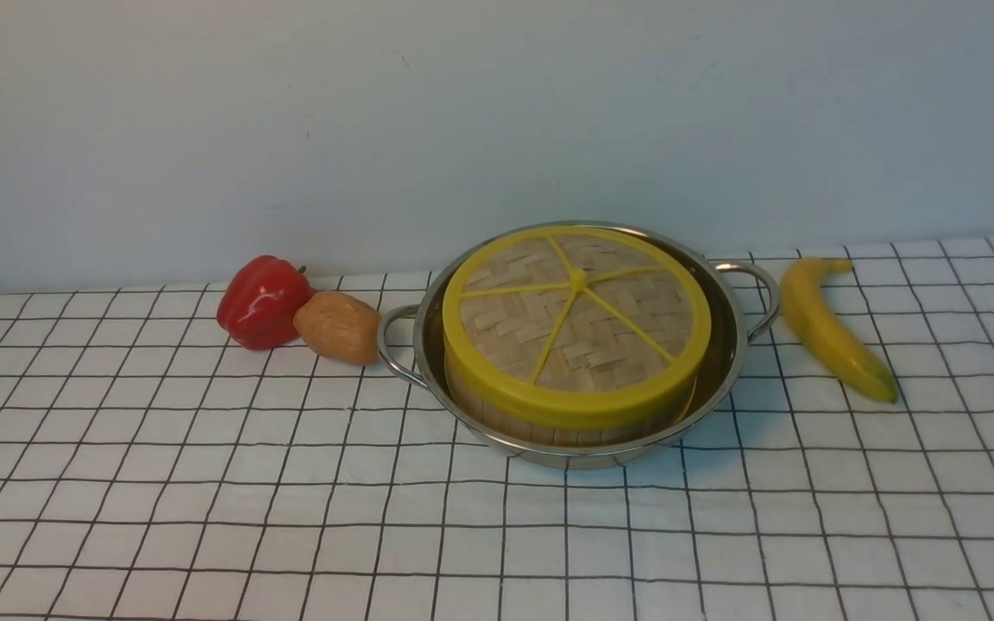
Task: Place the steamer in the pot on the white tablecloth, and put the lid on the steamer.
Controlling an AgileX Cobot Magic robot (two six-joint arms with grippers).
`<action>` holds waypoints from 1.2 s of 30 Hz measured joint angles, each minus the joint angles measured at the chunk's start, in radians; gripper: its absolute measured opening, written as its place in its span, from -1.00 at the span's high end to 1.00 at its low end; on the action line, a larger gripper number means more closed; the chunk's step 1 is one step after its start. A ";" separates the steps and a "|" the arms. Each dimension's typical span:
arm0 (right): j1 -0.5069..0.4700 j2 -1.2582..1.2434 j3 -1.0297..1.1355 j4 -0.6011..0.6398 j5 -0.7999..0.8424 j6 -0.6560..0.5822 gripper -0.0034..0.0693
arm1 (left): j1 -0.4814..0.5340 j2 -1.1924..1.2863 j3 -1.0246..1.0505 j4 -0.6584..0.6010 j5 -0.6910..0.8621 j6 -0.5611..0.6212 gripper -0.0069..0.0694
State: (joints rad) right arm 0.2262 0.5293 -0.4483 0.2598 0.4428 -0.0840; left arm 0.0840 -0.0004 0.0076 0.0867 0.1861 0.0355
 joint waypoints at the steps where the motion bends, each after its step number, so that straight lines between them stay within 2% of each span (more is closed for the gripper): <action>1: 0.000 0.000 0.000 0.000 0.000 0.001 0.68 | 0.000 0.000 0.000 0.000 0.000 0.000 0.41; 7: -0.004 -0.008 0.000 -0.005 0.000 -0.004 0.64 | 0.000 0.000 0.000 0.000 0.000 0.000 0.40; 14: -0.207 -0.152 0.070 -0.146 0.022 -0.075 0.58 | 0.000 0.000 0.000 0.000 -0.001 0.000 0.34; 18: -0.276 -0.272 0.184 -0.170 0.011 -0.077 0.56 | 0.000 0.000 0.000 0.000 -0.001 0.000 0.32; 28: -0.289 -0.506 0.411 -0.170 -0.106 -0.073 0.49 | 0.000 0.000 0.000 0.000 -0.001 0.000 0.26; 36: -0.289 -0.524 0.456 -0.130 -0.109 -0.033 0.43 | 0.000 0.000 0.000 0.000 -0.001 -0.001 0.21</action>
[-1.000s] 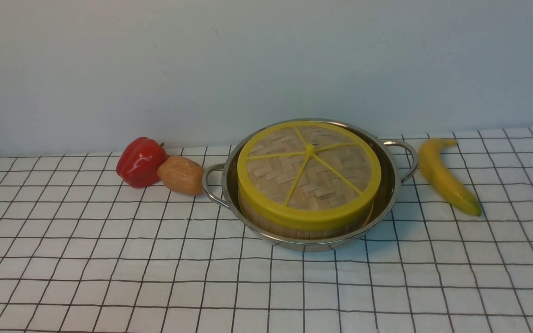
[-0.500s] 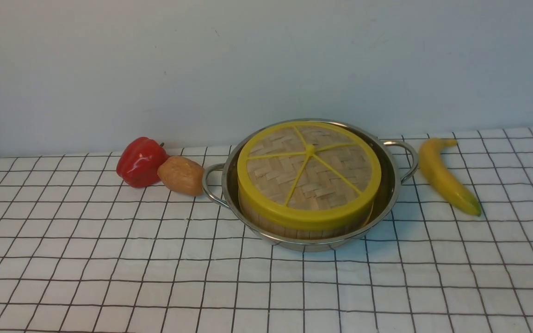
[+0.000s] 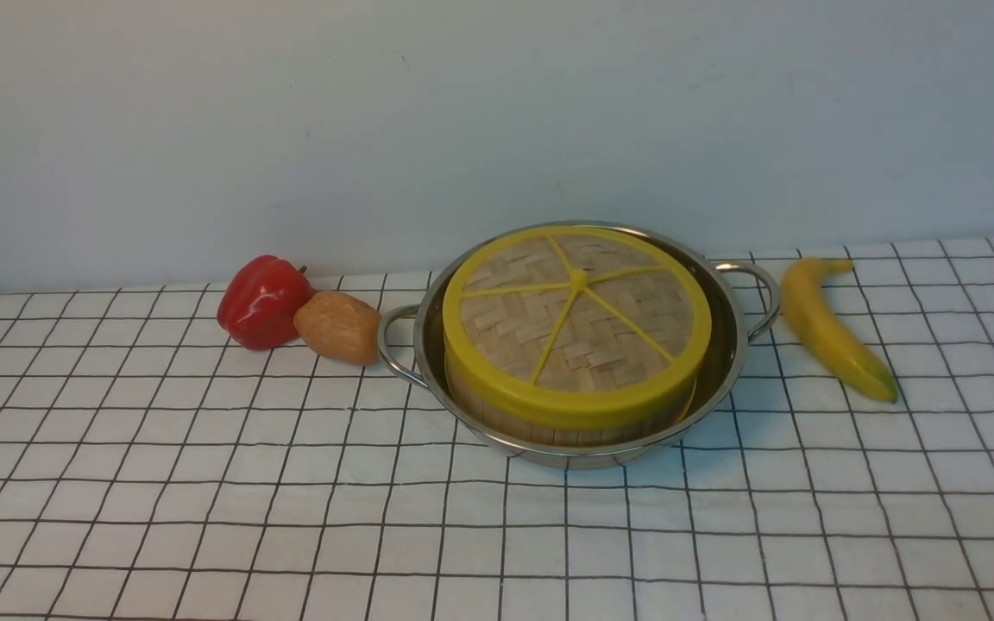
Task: Place the steamer in the pot on the white tablecloth, and put the lid on the steamer.
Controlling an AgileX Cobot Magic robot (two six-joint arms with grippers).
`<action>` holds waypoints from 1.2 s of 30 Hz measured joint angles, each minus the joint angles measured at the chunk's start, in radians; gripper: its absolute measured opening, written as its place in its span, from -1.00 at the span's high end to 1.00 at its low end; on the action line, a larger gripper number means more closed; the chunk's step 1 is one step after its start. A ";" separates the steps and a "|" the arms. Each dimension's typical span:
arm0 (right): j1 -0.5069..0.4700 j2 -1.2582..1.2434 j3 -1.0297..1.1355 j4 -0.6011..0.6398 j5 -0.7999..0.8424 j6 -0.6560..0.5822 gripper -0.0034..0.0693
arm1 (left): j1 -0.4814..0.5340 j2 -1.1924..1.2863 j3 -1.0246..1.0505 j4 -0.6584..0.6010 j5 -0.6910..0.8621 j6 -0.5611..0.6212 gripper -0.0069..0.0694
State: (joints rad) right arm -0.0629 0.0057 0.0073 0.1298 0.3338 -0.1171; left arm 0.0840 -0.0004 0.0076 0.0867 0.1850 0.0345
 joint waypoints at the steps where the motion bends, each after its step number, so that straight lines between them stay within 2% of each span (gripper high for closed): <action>1: 0.000 0.000 0.000 0.001 0.000 0.001 0.43 | 0.000 0.000 0.000 0.000 0.000 0.000 0.21; 10: 0.000 0.000 0.001 0.047 0.000 0.005 0.38 | 0.000 0.000 0.001 0.000 0.000 0.000 0.18; 36: 0.000 0.000 0.001 0.048 0.000 0.005 0.25 | 0.000 0.000 0.001 0.000 0.000 0.000 0.18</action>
